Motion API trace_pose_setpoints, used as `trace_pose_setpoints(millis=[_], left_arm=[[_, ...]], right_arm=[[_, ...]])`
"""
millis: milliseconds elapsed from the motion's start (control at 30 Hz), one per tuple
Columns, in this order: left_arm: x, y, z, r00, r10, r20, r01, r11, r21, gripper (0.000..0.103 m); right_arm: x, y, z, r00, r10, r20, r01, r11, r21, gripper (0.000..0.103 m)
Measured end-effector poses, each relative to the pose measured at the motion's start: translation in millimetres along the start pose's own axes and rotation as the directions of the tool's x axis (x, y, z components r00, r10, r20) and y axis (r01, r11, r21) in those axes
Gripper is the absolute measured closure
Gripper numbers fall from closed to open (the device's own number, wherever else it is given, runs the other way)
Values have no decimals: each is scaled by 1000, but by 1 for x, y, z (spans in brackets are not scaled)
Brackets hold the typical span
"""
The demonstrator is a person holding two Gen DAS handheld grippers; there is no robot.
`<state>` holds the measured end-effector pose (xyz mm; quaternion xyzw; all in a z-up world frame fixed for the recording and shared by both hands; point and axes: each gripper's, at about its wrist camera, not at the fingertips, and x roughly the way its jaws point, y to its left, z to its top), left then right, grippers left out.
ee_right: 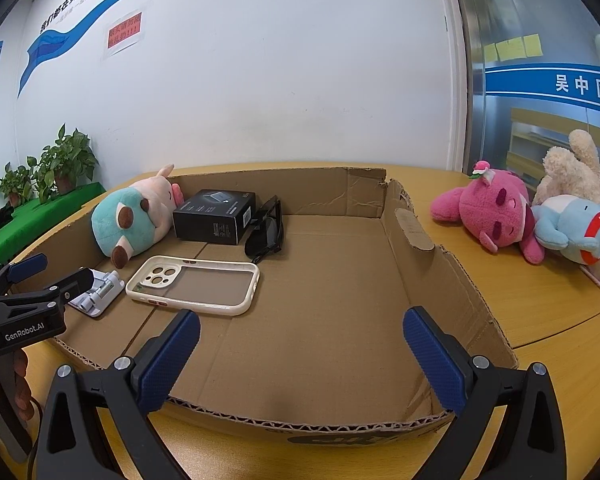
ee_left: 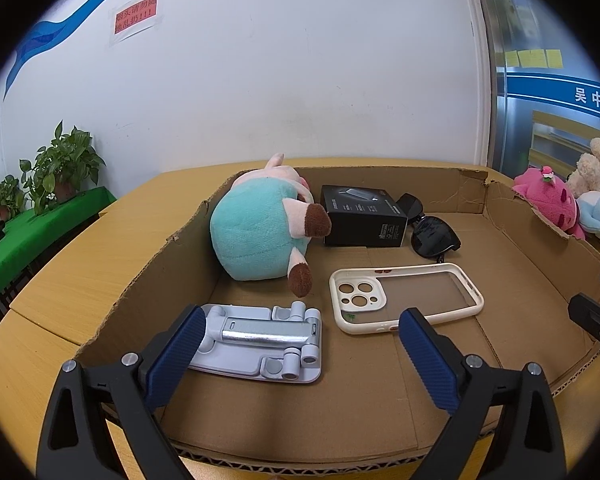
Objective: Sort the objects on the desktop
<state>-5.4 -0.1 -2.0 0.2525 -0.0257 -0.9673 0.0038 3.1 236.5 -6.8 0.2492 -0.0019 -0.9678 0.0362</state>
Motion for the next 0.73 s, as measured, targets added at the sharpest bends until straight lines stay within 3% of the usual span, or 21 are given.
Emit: trace_pose_setpoints(millis=[733], left_arm=[[-1, 0, 0, 1000, 1, -1, -1, 1000, -1, 6]], right_arm=[[0, 0, 0, 1000, 0, -1, 0, 1000, 0, 0]])
